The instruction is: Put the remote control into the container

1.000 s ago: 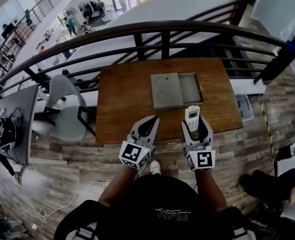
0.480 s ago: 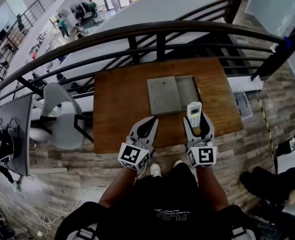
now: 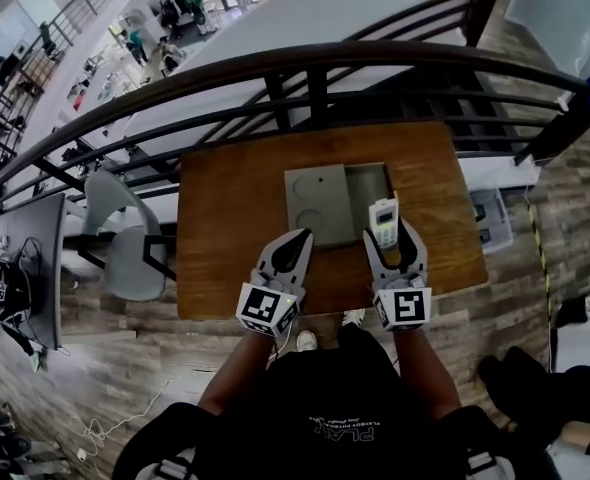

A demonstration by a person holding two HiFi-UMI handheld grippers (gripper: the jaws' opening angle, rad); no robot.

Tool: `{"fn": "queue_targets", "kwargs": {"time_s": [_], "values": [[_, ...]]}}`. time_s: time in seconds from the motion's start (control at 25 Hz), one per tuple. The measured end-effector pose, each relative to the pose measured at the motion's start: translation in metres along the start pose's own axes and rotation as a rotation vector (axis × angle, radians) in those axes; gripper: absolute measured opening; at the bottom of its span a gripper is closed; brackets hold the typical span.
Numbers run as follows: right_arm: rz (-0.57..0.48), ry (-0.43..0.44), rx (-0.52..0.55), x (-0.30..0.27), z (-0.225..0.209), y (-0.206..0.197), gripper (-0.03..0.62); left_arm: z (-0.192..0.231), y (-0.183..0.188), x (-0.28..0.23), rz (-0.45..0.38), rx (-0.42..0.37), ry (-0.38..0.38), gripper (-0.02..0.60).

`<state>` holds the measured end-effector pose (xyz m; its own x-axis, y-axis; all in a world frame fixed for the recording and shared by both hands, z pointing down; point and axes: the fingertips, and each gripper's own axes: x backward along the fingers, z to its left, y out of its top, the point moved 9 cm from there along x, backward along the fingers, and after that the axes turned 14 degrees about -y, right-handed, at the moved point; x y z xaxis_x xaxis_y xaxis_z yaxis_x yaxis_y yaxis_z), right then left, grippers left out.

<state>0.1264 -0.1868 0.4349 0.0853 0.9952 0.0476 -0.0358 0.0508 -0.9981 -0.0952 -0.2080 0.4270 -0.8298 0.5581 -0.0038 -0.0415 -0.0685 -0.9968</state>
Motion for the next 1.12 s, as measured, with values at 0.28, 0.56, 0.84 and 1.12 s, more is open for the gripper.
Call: {"fn": "queue_targets", "kwargs": {"time_s": [0.28,0.56,0.84,1.12], "values": [[0.054,0.058,-0.030,-0.052,-0.035,-0.029,0.267,0.028,-0.012,-0.045,0.045,0.011,0.077,0.006],[0.132,0.108,-0.053,-0.096,-0.053,-0.057,0.267,0.047,-0.030,-0.076,0.105,0.025,0.153,0.006],[0.257,0.078,-0.016,-0.125,-0.049,-0.085,0.267,0.065,-0.052,-0.086,0.142,0.085,0.168,0.006],[0.382,0.021,0.032,-0.147,-0.040,-0.119,0.267,0.096,-0.071,-0.085,0.162,0.118,0.144,0.006]]}}
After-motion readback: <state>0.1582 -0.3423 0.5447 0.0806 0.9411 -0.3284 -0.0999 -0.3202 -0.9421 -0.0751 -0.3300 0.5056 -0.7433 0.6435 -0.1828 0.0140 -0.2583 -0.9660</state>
